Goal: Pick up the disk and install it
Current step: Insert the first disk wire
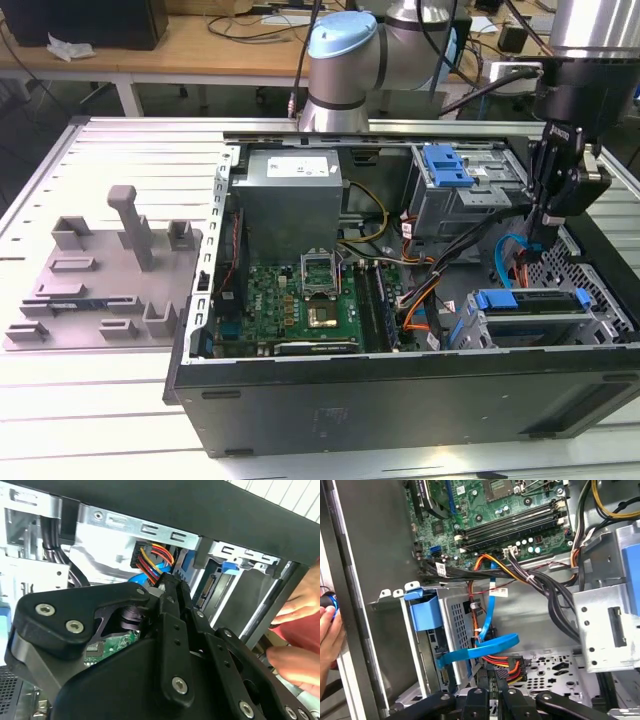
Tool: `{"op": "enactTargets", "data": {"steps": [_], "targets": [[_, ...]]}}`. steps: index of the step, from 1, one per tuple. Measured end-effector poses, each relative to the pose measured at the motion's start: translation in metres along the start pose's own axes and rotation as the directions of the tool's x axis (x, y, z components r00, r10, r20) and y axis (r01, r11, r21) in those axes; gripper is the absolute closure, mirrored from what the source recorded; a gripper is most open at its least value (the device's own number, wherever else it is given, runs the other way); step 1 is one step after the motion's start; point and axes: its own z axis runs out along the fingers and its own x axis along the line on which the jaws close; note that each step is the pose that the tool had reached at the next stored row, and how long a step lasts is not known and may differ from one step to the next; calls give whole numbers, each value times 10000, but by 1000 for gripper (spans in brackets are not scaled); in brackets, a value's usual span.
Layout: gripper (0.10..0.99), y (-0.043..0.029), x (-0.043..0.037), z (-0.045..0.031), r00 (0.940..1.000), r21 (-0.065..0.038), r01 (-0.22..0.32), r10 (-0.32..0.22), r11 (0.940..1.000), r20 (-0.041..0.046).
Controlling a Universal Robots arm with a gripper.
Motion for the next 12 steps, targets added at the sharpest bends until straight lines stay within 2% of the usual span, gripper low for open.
{"op": "enactTargets", "data": {"steps": [3,6,8,12], "targets": [[918,-8,37,-10,10000,-14,-11,11,10000,48],[918,-23,106,-16,9996,-68,-15,17,10000,295],[918,-35,158,-2,9993,-84,-16,19,10000,367],[918,-48,221,18,9993,-92,-36,40,10000,371]]}}
